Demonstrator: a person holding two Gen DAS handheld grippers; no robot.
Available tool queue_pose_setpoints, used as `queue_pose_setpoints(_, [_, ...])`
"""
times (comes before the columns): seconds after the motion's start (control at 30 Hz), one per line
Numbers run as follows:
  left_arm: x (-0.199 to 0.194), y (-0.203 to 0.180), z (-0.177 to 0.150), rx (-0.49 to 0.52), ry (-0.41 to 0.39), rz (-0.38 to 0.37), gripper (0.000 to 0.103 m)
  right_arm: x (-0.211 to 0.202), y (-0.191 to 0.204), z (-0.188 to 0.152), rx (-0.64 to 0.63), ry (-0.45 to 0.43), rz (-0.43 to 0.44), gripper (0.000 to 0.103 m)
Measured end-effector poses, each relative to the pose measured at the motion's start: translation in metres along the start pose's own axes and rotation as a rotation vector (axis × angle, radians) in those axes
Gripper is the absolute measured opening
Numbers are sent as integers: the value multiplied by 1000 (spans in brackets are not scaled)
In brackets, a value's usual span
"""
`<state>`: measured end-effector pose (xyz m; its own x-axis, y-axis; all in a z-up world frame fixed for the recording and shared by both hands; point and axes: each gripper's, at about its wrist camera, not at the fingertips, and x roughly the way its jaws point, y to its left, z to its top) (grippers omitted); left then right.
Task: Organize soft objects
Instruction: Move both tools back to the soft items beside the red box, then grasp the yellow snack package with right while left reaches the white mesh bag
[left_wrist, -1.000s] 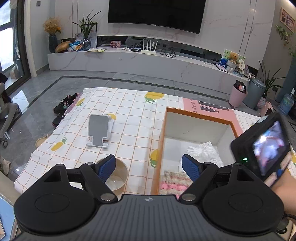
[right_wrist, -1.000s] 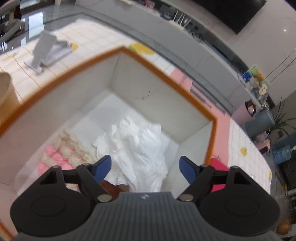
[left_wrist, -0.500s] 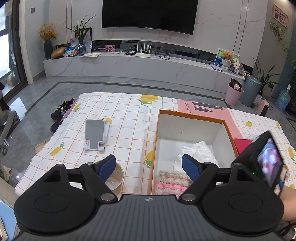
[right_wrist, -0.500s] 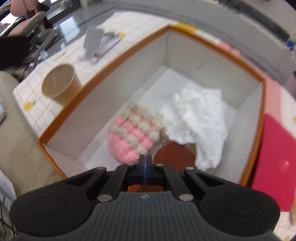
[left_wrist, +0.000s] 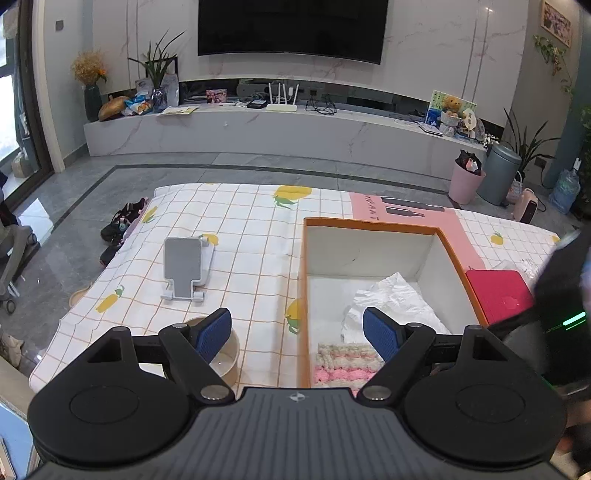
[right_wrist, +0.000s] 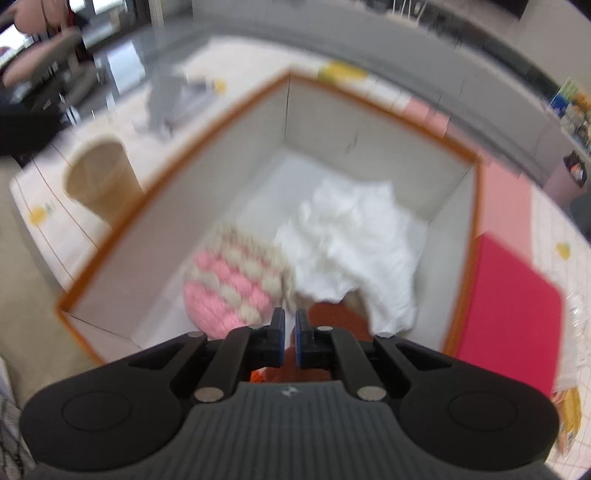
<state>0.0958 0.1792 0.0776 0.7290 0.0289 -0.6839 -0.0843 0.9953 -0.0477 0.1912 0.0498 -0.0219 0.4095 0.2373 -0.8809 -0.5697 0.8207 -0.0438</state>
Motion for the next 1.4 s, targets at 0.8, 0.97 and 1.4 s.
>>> queue_pose_setpoints(0.8, [-38, -166, -36, 297, -18, -127, 95, -160, -201, -184, 419, -257, -323, 51])
queue_pose_setpoints(0.97, [-30, -217, -56, 340, -4, -278, 95, -136, -243, -230, 463, -211, -412, 74])
queue_pose_setpoints(1.4, [66, -315, -131, 348, 34, -382, 95, -44, -313, -270, 295, -237, -435, 98])
